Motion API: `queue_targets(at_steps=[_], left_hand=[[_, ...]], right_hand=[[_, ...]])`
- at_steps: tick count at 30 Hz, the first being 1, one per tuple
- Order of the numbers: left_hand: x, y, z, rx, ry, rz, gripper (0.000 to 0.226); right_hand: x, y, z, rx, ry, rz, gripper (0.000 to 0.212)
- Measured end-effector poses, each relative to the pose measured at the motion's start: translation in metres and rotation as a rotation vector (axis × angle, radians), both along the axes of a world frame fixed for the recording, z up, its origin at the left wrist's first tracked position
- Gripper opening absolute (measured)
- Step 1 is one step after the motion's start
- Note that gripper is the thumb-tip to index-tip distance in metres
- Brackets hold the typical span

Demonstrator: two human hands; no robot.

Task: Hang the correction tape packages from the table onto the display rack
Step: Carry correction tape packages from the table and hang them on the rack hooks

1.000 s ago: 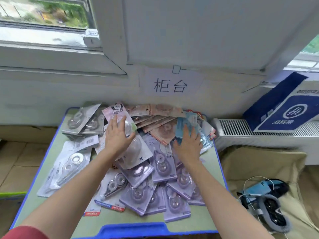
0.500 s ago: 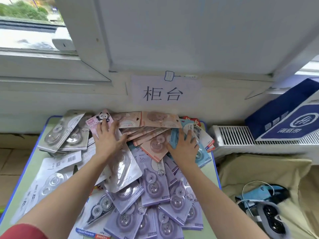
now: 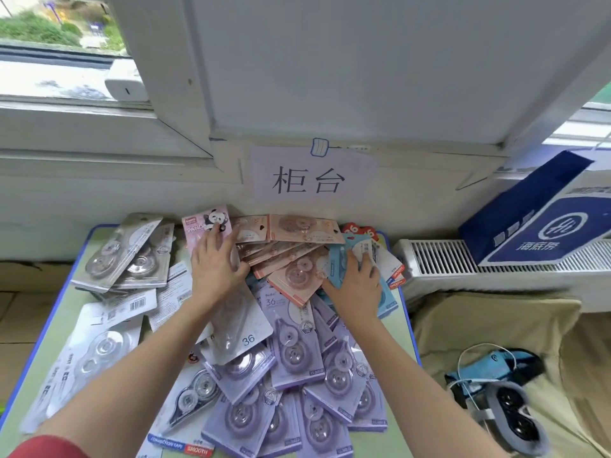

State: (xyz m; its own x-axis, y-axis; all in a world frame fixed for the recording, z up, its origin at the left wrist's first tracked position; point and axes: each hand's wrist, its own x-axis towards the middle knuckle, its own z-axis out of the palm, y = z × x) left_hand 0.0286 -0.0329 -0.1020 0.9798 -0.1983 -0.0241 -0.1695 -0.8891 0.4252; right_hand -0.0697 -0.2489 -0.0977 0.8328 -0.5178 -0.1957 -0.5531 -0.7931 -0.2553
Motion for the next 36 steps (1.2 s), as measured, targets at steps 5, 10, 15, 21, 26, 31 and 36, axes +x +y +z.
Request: queue_targets(at_steps=[5,10,15,21,26,31,36], left_hand=[[-0.021,0.006,0.01,-0.021,-0.059,-0.088,0.065],[-0.045,0.007,0.018,-0.062,-0.152,-0.188,0.066],[-0.081,0.007,0.017,-0.008,-0.192,-0.26,0.069],[-0.138,0.016,0.007,0.077,-0.133,-0.248,0.07],[-0.201,0.027,0.0,0.098,-0.145,-0.204,0.068],[-0.279,0.044,-0.007,0.116,-0.111,-0.215,0.069],[-0.343,0.061,-0.008,0.122,-0.075,-0.228,0.067]], right_hand=[[-0.026,0.007,0.005,0.0,-0.019,-0.037,0.078],[-0.061,0.02,0.008,-0.028,-0.049,-0.072,0.079],[-0.1,0.031,0.007,-0.045,-0.064,-0.07,0.078],[-0.145,0.04,0.004,0.015,-0.096,-0.044,0.077],[-0.2,0.047,-0.003,0.047,-0.134,0.007,0.077],[-0.27,0.061,-0.009,0.076,-0.166,0.05,0.075],[-0.333,0.079,-0.011,0.096,-0.15,0.057,0.075]])
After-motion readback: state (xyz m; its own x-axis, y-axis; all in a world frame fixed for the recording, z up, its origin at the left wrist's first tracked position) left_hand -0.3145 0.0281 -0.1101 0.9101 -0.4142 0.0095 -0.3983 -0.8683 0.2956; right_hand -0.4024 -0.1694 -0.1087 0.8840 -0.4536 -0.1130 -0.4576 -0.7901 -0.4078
